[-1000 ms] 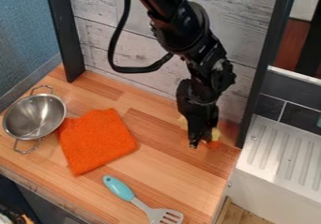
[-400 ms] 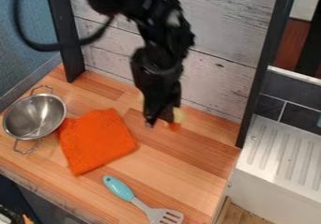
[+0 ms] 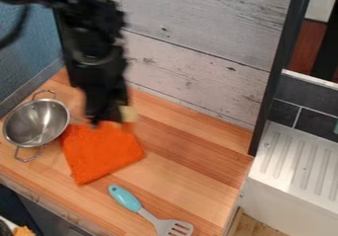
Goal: Put the yellow duck doll in the silver bowl
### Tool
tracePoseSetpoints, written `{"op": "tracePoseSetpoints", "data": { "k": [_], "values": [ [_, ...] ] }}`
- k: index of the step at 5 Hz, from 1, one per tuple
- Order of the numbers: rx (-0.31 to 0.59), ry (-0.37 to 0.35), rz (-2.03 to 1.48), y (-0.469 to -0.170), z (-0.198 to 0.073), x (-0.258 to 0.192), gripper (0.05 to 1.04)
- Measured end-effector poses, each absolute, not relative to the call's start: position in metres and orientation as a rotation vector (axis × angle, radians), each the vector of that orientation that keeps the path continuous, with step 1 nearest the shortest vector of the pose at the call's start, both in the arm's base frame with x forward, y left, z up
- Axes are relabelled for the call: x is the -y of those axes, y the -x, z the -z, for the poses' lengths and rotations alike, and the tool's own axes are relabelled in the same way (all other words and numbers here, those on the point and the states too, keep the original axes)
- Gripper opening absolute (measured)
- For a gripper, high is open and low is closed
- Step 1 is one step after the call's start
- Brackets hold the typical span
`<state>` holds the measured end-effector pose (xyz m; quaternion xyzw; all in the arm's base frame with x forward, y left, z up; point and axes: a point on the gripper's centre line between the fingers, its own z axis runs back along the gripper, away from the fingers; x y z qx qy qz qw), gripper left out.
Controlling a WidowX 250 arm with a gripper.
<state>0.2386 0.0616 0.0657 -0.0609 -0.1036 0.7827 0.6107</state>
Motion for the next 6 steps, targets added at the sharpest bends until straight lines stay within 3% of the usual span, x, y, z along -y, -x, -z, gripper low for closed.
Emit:
{"op": "tracePoseSetpoints", "data": {
  "k": [2,4,6],
  "values": [
    [0.25,0.018,-1.977,-0.21,-0.054,-0.129,0.245],
    [0.241,-0.017,-2.106,-0.208,-0.033,-0.183,0.245],
    [0.185,-0.071,-2.141,-0.211,-0.011,-0.203,0.284]
  ]
}}
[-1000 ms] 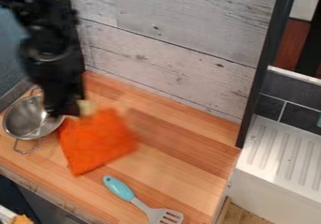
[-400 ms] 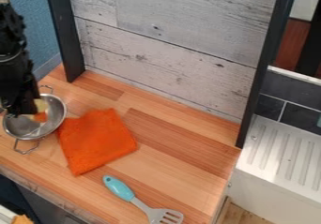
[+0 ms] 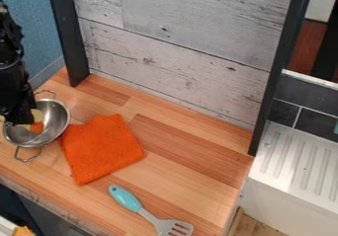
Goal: Put the yellow duck doll in the silver bowl
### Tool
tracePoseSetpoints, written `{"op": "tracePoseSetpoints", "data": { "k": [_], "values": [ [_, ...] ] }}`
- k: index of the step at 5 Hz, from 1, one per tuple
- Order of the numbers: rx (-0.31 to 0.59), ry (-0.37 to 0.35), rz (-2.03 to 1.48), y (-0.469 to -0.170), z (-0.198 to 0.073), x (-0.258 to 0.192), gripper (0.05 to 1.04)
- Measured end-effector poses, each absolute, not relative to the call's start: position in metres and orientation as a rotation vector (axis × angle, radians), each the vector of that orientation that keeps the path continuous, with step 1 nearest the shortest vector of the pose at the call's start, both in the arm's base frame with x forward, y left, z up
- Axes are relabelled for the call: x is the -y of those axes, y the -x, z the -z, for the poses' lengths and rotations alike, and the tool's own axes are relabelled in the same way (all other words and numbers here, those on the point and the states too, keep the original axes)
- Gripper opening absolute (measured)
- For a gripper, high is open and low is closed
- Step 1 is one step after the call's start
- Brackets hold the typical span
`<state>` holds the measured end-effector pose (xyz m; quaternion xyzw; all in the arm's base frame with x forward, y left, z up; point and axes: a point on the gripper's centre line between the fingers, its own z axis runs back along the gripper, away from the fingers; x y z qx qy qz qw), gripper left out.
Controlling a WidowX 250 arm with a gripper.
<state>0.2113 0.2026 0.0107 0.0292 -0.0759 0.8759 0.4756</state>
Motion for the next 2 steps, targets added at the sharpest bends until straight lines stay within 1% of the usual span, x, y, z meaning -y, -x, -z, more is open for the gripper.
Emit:
{"op": "tracePoseSetpoints", "data": {
  "k": [1,2],
  "values": [
    [0.15,-0.099,-2.144,-0.2124,-0.0065,-0.2059,0.57],
    [0.163,-0.109,-2.14,-0.2144,-0.0073,-0.2053,0.876]
  ]
}}
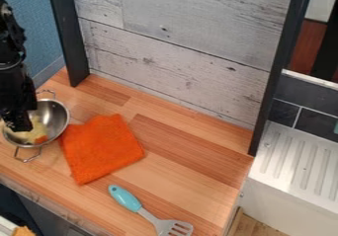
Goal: Put the yellow duck doll in the silver bowl
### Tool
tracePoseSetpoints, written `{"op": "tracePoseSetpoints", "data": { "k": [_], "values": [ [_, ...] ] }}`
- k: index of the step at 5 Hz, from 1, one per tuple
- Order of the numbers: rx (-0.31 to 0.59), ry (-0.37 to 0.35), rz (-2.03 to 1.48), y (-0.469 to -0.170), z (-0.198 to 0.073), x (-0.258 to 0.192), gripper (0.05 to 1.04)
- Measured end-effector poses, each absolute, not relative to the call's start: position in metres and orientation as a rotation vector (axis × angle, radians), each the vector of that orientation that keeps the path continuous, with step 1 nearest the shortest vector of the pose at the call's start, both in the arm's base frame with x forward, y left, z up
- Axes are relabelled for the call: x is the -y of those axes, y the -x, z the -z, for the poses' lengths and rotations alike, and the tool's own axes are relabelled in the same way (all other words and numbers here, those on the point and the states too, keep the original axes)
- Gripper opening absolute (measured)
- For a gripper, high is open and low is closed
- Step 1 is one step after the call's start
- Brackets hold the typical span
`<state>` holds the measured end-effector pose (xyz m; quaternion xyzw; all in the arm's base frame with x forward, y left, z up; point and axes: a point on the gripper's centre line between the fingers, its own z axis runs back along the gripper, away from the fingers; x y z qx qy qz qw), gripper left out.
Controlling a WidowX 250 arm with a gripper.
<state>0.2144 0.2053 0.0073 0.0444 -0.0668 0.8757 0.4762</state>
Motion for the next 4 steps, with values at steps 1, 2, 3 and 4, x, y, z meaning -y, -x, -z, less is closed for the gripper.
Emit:
{"op": "tracePoseSetpoints", "data": {
  "k": [1,2,3,4],
  "values": [
    [0.176,-0.118,-2.113,-0.217,-0.008,-0.204,1.011],
    [0.17,-0.136,-2.105,-0.217,-0.006,-0.2,1.005],
    [0.166,-0.147,-2.079,-0.22,-0.017,-0.191,1.001],
    [0.195,-0.128,-2.049,-0.227,-0.041,-0.182,1.001]
  ]
}}
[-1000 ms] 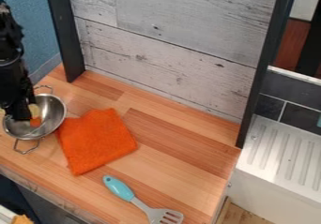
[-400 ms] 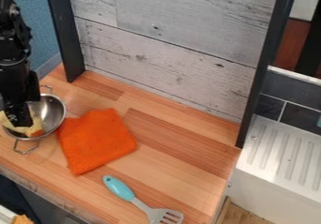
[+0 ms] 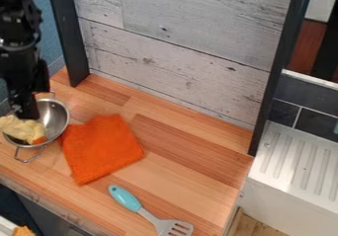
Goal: Put the yellow duck doll in the silver bowl
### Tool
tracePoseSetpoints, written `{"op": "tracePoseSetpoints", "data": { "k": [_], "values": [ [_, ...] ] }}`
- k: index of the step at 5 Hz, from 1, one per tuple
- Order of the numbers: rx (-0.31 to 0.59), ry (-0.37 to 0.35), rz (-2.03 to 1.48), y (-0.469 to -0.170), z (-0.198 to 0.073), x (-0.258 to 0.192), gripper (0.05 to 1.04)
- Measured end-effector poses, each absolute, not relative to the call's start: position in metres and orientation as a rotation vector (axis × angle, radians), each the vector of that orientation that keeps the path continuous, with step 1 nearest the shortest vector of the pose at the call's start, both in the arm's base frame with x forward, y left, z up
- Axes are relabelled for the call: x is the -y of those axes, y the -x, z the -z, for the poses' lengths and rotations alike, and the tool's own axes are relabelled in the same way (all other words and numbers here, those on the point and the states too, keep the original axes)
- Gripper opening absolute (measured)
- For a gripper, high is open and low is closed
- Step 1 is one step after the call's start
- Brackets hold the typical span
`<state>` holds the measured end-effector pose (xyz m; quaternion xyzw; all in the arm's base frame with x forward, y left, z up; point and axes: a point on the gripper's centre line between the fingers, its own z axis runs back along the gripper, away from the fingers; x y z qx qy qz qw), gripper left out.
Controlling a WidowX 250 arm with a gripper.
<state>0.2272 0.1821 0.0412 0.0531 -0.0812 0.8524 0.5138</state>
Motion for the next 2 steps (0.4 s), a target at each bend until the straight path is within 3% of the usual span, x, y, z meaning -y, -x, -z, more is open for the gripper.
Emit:
{"op": "tracePoseSetpoints", "data": {
  "k": [1,2],
  "values": [
    [0.177,-0.068,-2.065,-0.2301,-0.0662,-0.1627,1.001],
    [0.184,-0.062,-2.065,-0.2308,-0.0679,-0.1624,1.001]
  ]
}}
